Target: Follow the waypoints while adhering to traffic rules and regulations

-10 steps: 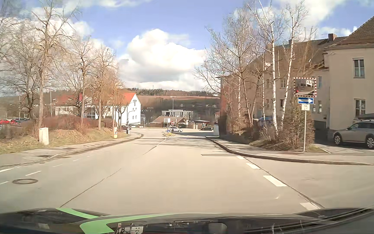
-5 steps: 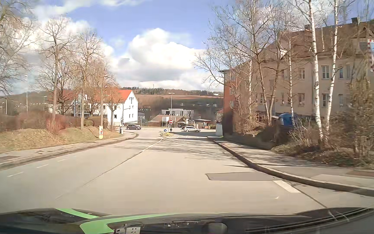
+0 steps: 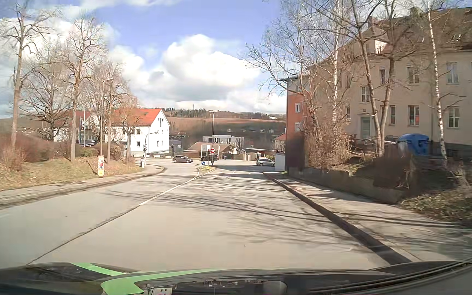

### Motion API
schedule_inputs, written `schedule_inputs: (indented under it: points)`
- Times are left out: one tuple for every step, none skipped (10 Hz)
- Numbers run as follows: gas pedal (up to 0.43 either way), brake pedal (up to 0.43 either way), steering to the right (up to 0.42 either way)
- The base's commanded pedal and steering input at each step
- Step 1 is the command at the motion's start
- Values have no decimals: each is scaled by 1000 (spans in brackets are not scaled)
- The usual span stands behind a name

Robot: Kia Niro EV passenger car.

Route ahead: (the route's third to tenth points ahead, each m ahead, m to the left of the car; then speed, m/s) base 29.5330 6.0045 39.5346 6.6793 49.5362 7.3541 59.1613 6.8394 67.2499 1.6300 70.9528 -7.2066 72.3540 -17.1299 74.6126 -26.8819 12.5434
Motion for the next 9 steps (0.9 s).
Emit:
schedule_inputs:
  points:
    - [0,213,6]
    - [0,226,6]
    - [0,232,5]
    - [0,238,6]
    - [0,238,6]
    - [0,238,5]
    - [0,244,6]
    - [0,238,6]
    - [0,238,6]
